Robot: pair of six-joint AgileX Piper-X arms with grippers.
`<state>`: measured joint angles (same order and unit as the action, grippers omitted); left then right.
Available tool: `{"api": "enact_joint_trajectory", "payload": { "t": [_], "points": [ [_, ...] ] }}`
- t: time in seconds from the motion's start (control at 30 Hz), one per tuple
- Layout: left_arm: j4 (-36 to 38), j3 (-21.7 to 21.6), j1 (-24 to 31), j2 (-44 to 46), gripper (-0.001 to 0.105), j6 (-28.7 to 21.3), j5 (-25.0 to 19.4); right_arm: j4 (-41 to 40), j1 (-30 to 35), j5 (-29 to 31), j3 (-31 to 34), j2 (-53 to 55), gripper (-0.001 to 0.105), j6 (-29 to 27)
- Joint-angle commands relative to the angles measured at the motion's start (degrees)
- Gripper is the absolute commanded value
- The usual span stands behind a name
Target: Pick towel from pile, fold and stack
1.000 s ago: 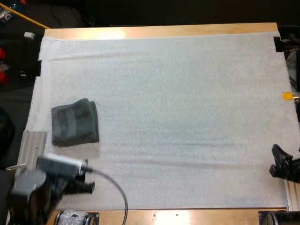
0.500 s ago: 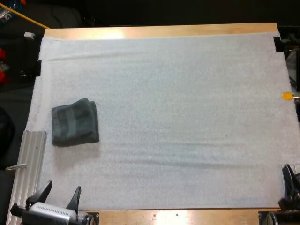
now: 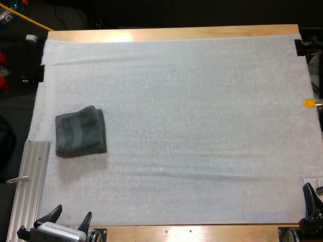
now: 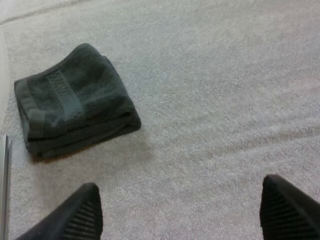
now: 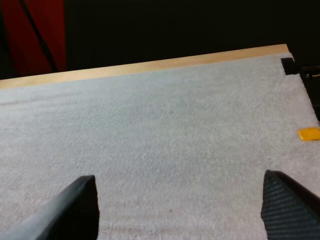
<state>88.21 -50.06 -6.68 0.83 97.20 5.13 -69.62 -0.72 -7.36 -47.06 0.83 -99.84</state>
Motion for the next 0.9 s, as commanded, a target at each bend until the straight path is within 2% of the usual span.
{"api": "enact_joint_trajectory", "payload": {
  "t": [0.0,0.17,0.4,0.63,0.87],
  "points": [
    [-0.66,-0.11,-0.07,8.00,0.063,0.01,0.26,0.19,0.25,-0.31,0.03,2.30,0.066,-0.32],
    [-10.58,2.11,-0.07,8.00,0.063,-3.27,0.26,4.61,0.25,-0.20,1.22,2.30,0.066,-0.56],
    [-25.91,9.92,-0.07,7.92,0.063,-3.28,0.26,12.11,0.25,-0.20,4.20,2.16,0.066,-0.56],
    [-30.81,17.17,-0.07,7.87,0.063,-3.28,0.26,13.46,0.25,-0.20,8.02,2.16,0.066,-0.56],
    [-31.54,19.70,-0.07,7.87,0.063,-3.28,0.26,13.12,0.25,-0.20,12.65,2.16,0.066,-0.56]
  ]
}}
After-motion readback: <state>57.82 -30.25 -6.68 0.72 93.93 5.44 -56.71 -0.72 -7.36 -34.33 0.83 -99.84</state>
